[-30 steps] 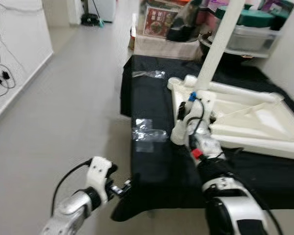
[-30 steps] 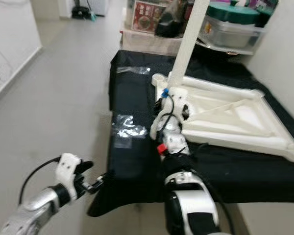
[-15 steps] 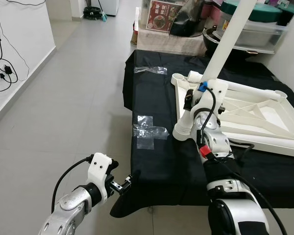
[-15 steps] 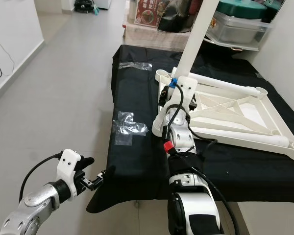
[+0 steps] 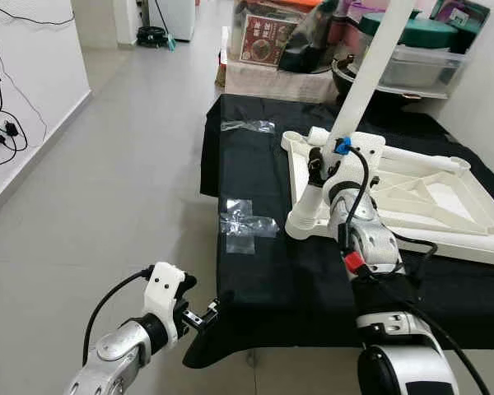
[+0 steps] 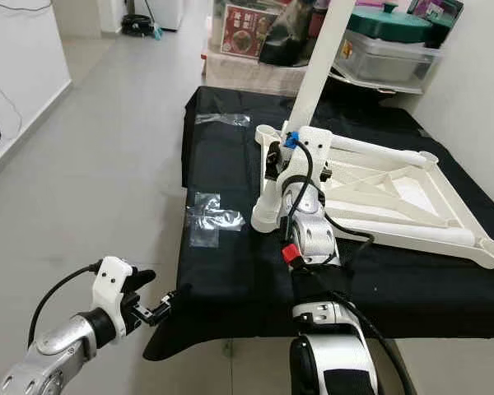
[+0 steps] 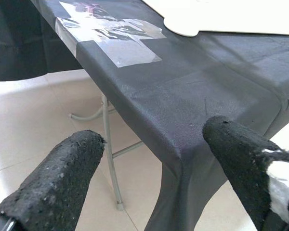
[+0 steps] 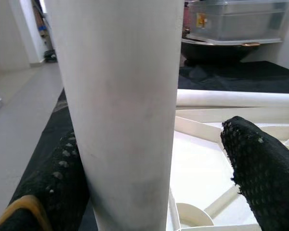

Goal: Building children table

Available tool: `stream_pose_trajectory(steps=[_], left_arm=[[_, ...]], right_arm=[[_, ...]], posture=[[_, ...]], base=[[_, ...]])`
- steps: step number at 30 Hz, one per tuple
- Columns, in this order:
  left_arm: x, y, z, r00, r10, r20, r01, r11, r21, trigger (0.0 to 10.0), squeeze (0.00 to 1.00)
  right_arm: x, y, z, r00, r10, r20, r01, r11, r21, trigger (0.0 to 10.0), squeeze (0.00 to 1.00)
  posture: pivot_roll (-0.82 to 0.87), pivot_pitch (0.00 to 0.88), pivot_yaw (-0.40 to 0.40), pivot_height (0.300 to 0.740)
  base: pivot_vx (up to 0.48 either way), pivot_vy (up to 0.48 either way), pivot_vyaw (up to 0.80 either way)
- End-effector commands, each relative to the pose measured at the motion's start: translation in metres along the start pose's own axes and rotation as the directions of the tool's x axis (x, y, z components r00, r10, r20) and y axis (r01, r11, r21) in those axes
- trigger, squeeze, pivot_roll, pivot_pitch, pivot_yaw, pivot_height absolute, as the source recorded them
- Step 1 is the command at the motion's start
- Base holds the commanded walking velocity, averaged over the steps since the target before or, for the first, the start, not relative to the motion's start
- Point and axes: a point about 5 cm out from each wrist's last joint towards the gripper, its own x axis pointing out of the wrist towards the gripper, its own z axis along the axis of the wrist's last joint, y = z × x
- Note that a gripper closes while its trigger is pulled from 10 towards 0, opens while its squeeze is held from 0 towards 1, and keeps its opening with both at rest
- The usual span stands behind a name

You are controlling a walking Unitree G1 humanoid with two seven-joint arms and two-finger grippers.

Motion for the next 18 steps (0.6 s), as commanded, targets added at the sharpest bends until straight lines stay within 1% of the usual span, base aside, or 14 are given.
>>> stream_pose_trajectory(steps=[1,3,7,9,13,15,16,17,18], left_arm=[[0.000,0.001,-0.003,1.000,-0.005,-0.018,0.005,1.000,0.011,10.0,0.00],[0.000,0.001,-0.003,1.000,-0.006,-0.019,0.006,1.000,0.012,10.0,0.00],[0.000,0.002,-0.003,1.000,-0.006,-0.019,0.007,1.000,0.012,10.0,0.00],[-0.001,0.002,-0.003,1.000,-0.006,-0.019,0.006,1.000,0.012,10.0,0.00],[-0.001,0.002,-0.003,1.000,-0.006,-0.019,0.006,1.000,0.011,10.0,0.00],[-0.001,0.002,-0.003,1.000,-0.006,-0.019,0.006,1.000,0.011,10.0,0.00],[-0.001,0.002,-0.003,1.000,-0.006,-0.019,0.007,1.000,0.011,10.0,0.00],[-0.001,0.002,-0.003,1.000,-0.006,-0.019,0.007,1.000,0.011,10.0,0.00],[-0.001,0.002,-0.002,1.000,-0.007,-0.019,0.007,1.000,0.011,10.0,0.00]], right_arm=[[0.003,-0.010,0.006,1.000,-0.011,0.017,0.010,1.000,0.009,10.0,1.00],[0.011,-0.012,0.014,0.996,0.079,0.031,-0.078,0.997,-0.013,10.0,1.00],[0.016,-0.014,0.020,0.993,0.115,0.039,-0.113,0.993,-0.037,10.0,1.00],[0.020,-0.017,0.029,0.987,0.150,0.054,-0.147,0.988,-0.048,10.0,1.00],[0.021,-0.017,0.031,0.984,0.171,0.056,-0.169,0.984,-0.047,10.0,1.00],[0.022,-0.013,0.034,0.970,0.236,0.054,-0.234,0.972,-0.031,10.0,1.00],[0.023,-0.012,0.035,0.964,0.261,0.052,-0.260,0.965,-0.021,10.0,0.08],[0.023,-0.012,0.035,0.964,0.261,0.052,-0.260,0.965,-0.021,10.0,0.08],[0.023,-0.011,0.036,0.955,0.291,0.054,-0.291,0.957,-0.012,10.0,0.00]], posture=[[-0.03,0.000,-0.125,0.740],[-0.03,0.000,-0.124,0.740],[-0.03,0.000,-0.124,0.740],[-0.02,0.000,-0.124,0.740],[-0.02,0.000,-0.124,0.740],[-0.02,0.000,-0.124,0.740],[-0.01,0.000,-0.124,0.740],[-0.01,0.000,-0.124,0.740],[-0.01,0.000,-0.123,0.740]], base=[[0.000,0.000,0.00],[0.000,0.000,0.00],[0.000,0.000,0.00],[0.000,0.000,0.00],[0.000,0.000,0.00],[0.000,0.000,0.00],[0.000,0.000,0.00],[0.000,0.000,0.00],[0.000,0.000,0.00]])
